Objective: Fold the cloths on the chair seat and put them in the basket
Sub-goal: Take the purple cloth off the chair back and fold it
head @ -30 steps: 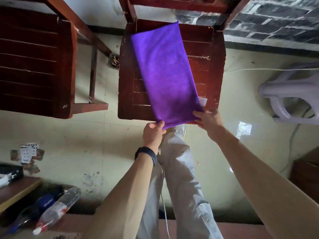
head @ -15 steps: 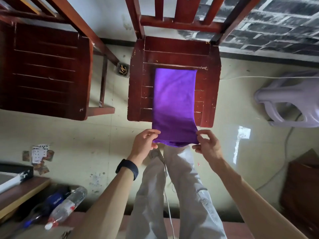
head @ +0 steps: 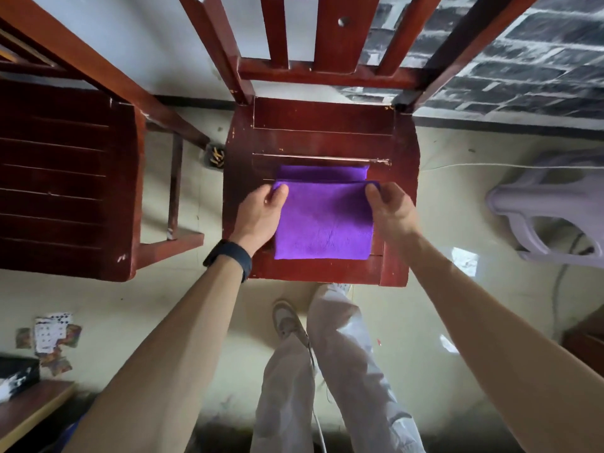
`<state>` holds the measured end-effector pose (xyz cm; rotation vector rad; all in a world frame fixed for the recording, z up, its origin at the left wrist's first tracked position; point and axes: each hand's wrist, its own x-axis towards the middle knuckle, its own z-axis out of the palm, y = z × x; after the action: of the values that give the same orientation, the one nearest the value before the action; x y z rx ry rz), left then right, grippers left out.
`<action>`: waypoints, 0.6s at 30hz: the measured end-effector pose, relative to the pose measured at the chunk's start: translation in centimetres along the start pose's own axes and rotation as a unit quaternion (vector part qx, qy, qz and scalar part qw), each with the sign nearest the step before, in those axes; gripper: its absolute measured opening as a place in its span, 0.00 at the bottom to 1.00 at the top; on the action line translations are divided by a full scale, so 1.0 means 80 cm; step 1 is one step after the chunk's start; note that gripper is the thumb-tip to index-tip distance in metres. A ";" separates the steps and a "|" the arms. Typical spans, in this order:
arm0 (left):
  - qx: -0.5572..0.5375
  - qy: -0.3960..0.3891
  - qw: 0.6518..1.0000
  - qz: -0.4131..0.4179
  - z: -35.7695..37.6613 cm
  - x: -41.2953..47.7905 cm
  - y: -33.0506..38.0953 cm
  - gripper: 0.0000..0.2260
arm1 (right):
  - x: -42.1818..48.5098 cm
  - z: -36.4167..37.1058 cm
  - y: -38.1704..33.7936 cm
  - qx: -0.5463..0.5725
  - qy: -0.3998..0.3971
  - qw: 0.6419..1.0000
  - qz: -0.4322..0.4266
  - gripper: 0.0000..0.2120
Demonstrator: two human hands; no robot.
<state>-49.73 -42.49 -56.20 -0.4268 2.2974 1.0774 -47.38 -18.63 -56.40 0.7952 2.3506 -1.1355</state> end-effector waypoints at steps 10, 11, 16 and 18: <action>0.073 0.067 0.995 -0.023 0.031 0.064 -0.004 0.17 | 0.060 0.028 -0.002 -0.037 0.033 0.999 -0.017 0.15; 0.089 0.071 0.993 -0.024 0.033 0.064 -0.002 0.17 | 0.062 0.030 -0.002 -0.048 0.042 0.998 -0.022 0.15; 0.179 0.123 0.975 -0.051 0.035 0.049 0.008 0.18 | 0.063 0.036 0.006 -0.061 0.086 0.993 -0.054 0.09; 0.185 0.152 0.970 -0.051 0.037 0.043 0.005 0.20 | 0.060 0.037 0.004 -0.043 0.105 0.992 -0.048 0.11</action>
<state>-51.59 -40.08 -59.63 -0.5827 2.6386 0.5403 -50.42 -19.33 -61.08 0.8141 2.6167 -1.0243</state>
